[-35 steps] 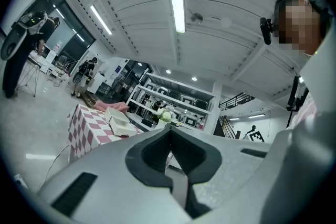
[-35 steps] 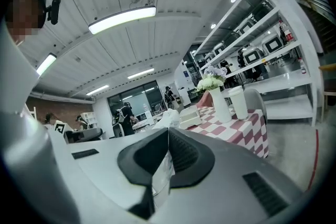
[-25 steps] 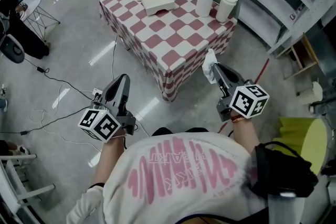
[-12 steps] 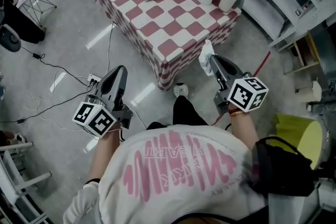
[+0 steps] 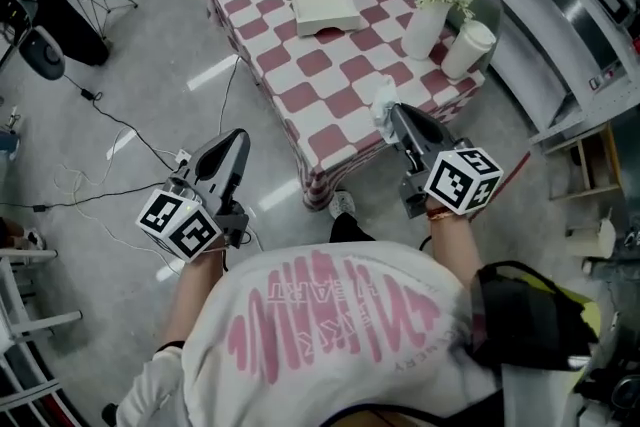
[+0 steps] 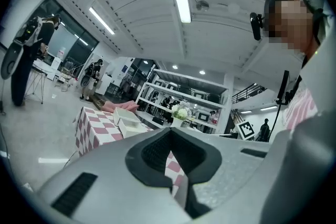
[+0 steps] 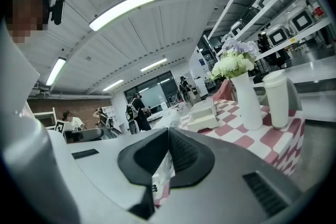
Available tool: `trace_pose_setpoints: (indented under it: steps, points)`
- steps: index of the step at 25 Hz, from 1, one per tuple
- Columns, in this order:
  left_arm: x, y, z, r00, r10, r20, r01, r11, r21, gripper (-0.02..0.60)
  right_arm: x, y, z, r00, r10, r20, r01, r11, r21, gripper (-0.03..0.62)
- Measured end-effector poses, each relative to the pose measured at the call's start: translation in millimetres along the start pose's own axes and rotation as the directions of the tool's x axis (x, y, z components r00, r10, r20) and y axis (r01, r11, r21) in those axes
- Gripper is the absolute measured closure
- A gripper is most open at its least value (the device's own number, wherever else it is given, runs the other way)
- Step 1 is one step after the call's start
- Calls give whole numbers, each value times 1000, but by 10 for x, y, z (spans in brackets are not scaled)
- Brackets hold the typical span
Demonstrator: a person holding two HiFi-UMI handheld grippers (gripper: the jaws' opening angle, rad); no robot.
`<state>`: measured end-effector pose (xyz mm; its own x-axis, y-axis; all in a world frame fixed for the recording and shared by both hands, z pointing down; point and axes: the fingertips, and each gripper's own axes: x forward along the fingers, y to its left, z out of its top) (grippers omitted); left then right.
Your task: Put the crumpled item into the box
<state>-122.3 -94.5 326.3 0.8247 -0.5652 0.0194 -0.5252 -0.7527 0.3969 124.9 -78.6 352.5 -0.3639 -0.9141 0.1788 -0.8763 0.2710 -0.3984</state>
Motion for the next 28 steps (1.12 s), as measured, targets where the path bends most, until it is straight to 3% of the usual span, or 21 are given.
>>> trace_pose_setpoints:
  steps: [5,12,18,28]
  points:
    - [344,277,267,993,71,92,-61,992,-110,574,502,-249,302,998,67,-5,-67,998,-11,586]
    - [815,570,506,977,165,136,-159,986,-54,574,1138,-535,636,989,144,-25,-145,989,-31,586]
    - [1086,856,630,948,242,208,-227,969,-93,574,1689,-703,714,974,209,-88,-214,975,-60,586]
    - [1241,1143,370,913,367,176,-349,929,-126,574,2459,-1004,503,944,257,-206,-272,961,-49,586]
